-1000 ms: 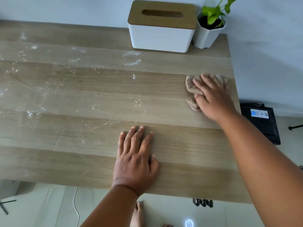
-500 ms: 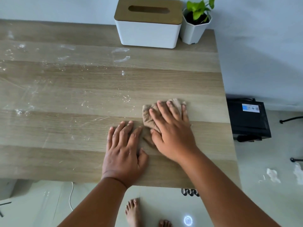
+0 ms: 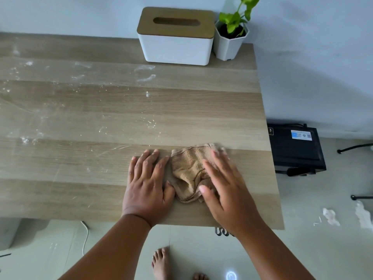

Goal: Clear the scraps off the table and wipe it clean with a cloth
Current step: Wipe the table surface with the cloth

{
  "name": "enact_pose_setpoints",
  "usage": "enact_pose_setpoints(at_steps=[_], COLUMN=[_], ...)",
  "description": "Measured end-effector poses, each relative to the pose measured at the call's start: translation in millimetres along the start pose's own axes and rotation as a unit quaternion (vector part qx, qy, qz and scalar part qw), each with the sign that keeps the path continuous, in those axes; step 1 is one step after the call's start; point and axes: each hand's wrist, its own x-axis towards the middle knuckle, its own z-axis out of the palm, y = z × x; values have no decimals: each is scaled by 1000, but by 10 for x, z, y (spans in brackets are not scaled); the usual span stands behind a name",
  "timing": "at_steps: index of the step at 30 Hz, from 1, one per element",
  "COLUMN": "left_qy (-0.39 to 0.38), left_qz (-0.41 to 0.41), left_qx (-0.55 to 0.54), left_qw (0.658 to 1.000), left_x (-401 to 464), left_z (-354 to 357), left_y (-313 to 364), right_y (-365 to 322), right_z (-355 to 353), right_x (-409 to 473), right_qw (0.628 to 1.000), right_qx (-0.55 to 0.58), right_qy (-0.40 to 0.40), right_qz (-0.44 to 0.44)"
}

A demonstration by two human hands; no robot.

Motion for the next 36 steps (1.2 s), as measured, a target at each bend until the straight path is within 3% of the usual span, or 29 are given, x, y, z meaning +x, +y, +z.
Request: enact_pose_setpoints(at_steps=[4,9,20,26,30,32,36], left_qy=[1,1,51,90,18,-33,-43], left_qz=[-2,-2,23,48,76,63,52], left_qx=[0,-1,-26,-55,-43,15,64], left_qw=[1000,1000,998,993,996,997,996], left_x=[0,2,-87,101,274,198,-4], left_z=[-8,-22,-21,-30,155,312,388], left_y=[4,10,76,488,920,944,824], right_y=[208,132,112,127,153,159,159], right_z=[-61,-46,-110,-139,-131,-127,-128], right_x=[-210,-175,-192,-222,-255,-251,-240], right_qw=[992,980,980,990,992,992,991], right_qx=[-84,-165,-147,-93,-69,-78,-86], right_qy=[26,-10,-48,-11,0,1,-4], right_qz=[88,107,122,107,104,103,100])
